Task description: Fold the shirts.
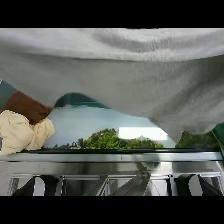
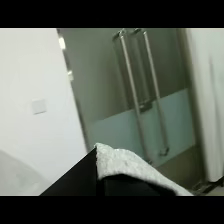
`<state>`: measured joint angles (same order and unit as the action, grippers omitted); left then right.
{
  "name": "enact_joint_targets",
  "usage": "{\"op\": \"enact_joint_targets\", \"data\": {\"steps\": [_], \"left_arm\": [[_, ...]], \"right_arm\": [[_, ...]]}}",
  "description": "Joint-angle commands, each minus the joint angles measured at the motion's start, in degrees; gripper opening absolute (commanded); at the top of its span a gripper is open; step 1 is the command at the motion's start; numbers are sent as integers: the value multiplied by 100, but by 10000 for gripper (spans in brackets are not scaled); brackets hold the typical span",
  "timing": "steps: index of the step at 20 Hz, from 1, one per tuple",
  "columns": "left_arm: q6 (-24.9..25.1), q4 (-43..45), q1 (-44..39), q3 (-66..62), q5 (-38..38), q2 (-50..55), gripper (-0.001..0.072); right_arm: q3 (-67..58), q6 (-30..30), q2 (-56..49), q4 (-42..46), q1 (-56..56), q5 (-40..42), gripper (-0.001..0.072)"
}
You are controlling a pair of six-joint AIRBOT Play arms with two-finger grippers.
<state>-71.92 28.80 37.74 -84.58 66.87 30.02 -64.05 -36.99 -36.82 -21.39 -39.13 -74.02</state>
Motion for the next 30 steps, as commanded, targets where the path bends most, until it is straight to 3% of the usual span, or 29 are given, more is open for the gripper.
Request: {"op": "enact_joint_targets", "data": {"steps": [1,5,9,13,16,18,20,21,22,23,24,26,27,28,30], "left_arm": [[57,-264,780,-210,249,94,24],[490,-656,-232,636,977,1224,23],[748,221,-1460,1436,876,2916,21],[1244,315,-2020,1305,586,5121,18],[1222,297,-2177,256,603,6645,10],[1185,306,-2288,-404,509,7200,10],[1163,313,-2371,-905,382,7528,10],[1088,321,-2400,-1113,402,7665,11],[1084,319,-2402,-1327,564,7801,32],[1080,321,-2391,-1532,793,7906,193],[1040,323,-2328,-1779,1115,8000,384],[553,431,-2072,-2210,1615,8065,711],[192,619,-1878,-2411,1912,8061,705],[-116,820,-1700,-2566,2323,8061,703],[-503,1300,-1467,-2511,3119,7958,642]], "right_arm": [[-68,402,409,535,-131,800,17],[-66,404,-450,1969,859,820,17],[-66,264,-2197,3174,2031,1340,17],[-68,332,-4232,2946,2424,1567,16],[-70,1045,-5396,1657,2441,1617,17],[-90,1355,-5845,940,2433,1620,17],[-210,1368,-6133,841,2422,1663,18],[-229,1368,-6203,846,2411,1694,70],[-234,1368,-6220,850,2382,1727,303],[-236,1364,-6203,879,2302,1700,416],[-251,1274,-6153,1029,2159,1631,416],[-251,404,-5910,1840,1683,1526,415],[-251,-164,-5746,2481,1366,1346,408],[-251,-557,-5589,3134,1078,1034,308],[-243,-1266,-5274,4636,570,249,289]]}}
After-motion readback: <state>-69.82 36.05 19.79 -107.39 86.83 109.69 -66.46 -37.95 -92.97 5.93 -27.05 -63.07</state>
